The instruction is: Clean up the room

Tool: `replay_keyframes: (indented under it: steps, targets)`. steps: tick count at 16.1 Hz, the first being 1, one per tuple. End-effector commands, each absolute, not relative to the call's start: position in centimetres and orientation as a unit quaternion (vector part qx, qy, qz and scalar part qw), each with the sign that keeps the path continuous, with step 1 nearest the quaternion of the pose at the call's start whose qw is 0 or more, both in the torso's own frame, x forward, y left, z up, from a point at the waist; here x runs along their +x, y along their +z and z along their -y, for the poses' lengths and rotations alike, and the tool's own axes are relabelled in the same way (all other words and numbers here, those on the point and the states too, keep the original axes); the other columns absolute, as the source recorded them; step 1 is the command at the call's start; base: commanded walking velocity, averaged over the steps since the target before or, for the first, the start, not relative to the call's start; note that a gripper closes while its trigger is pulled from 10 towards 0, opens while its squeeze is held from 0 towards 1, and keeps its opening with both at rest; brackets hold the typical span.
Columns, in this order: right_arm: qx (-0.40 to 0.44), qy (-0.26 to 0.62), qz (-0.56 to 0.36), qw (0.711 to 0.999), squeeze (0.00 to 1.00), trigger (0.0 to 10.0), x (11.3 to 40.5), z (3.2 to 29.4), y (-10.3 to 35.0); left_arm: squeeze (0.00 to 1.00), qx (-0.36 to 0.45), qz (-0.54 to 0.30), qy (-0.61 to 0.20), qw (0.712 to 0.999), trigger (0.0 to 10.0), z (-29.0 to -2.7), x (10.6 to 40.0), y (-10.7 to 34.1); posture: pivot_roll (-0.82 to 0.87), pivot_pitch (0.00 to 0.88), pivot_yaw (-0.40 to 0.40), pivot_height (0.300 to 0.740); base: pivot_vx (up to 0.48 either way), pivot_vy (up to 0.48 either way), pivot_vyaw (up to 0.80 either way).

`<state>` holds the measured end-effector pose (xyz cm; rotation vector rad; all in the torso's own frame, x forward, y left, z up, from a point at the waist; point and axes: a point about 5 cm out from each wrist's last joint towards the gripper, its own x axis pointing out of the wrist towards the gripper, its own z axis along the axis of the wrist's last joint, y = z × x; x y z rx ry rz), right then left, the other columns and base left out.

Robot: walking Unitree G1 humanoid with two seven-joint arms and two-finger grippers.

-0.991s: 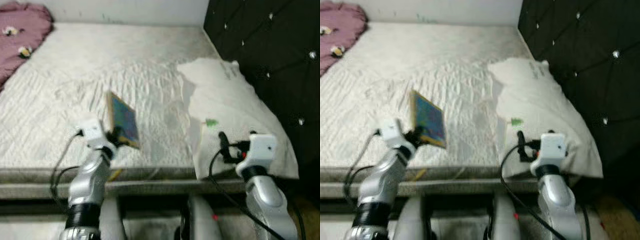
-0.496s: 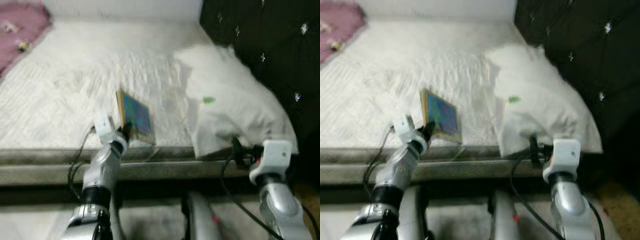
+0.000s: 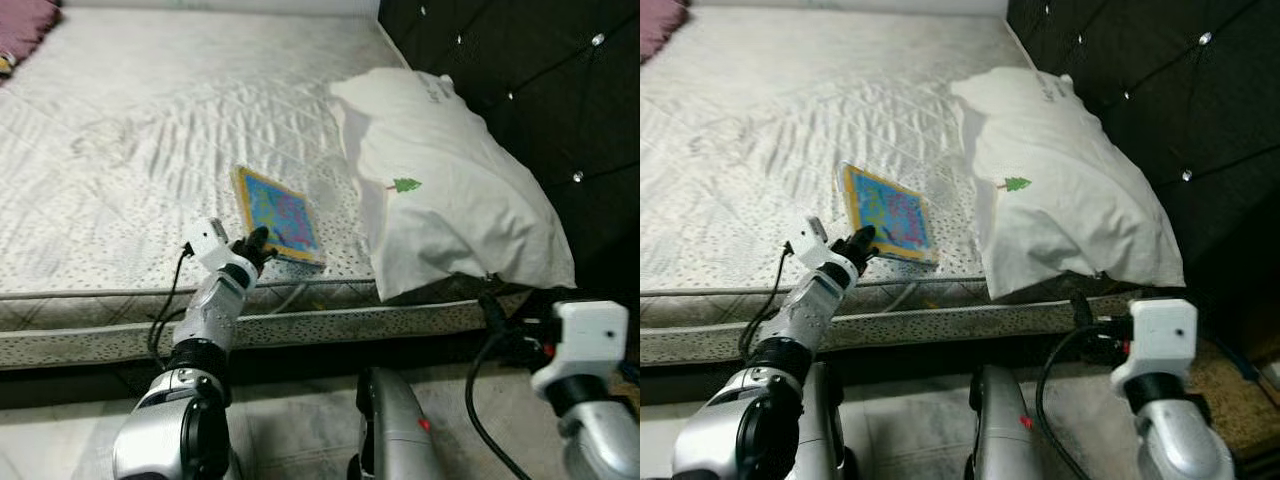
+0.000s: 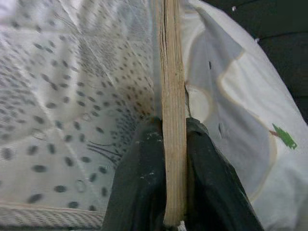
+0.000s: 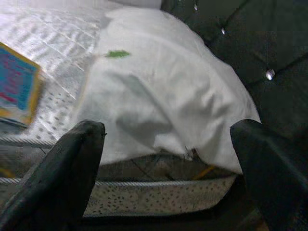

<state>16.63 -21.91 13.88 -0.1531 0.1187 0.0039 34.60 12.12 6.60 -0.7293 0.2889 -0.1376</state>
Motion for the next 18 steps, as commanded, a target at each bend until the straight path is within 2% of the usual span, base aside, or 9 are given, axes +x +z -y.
replay_keyframes:
  steps: [1,5,6,10,15,16,18]
  targets:
    - [-0.08,0.01,-0.08,0.994,0.0,10.0,15.4,22.1,14.0,0.0,-0.369,-0.127,-0.085,0.917,10.0,-11.2,35.2,7.5,-0.32,0.094,-0.099,0.559,0.0,0.0,0.0]
    - [-0.065,0.035,-0.087,0.993,0.0,10.0,15.0,21.4,15.1,0.0,-0.389,-0.149,-0.081,0.905,10.0,-10.8,35.1,6.6,-0.34,0.111,-0.123,0.559,0.0,0.0,0.0]
    - [-0.083,0.057,-0.082,0.992,0.0,10.0,15.1,21.1,15.6,0.0,-0.408,-0.167,-0.084,0.893,10.0,-10.3,35.1,6.4,-0.35,0.124,-0.133,0.559,0.0,0.0,0.0]
    - [-0.088,0.055,-0.086,0.991,0.0,10.0,15.1,21.2,16.0,0.0,-0.393,-0.207,-0.146,0.884,10.0,-8.1,34.6,6.1,-0.35,0.131,-0.137,0.559,0.0,0.0,0.0]
    - [-0.098,0.064,-0.091,0.989,0.0,10.0,14.9,21.1,16.1,0.0,-0.381,-0.205,-0.143,0.89,10.0,-8.8,35.0,6.4,-0.36,0.126,-0.136,0.559,0.0,0.0,0.0]
    - [-0.099,0.069,-0.091,0.989,0.0,10.0,15.0,21.1,16.2,1.0,-0.38,-0.203,-0.137,0.892,10.0,-9.2,35.1,6.5,-0.36,0.121,-0.138,0.559,0.0,0.0,0.0]
    - [-0.092,0.083,-0.092,0.988,0.0,10.0,15.2,20.9,16.1,1.0,-0.375,-0.209,-0.129,0.894,10.0,-9.8,35.2,6.4,-0.36,0.117,-0.139,0.559,0.0,0.0,0.0]
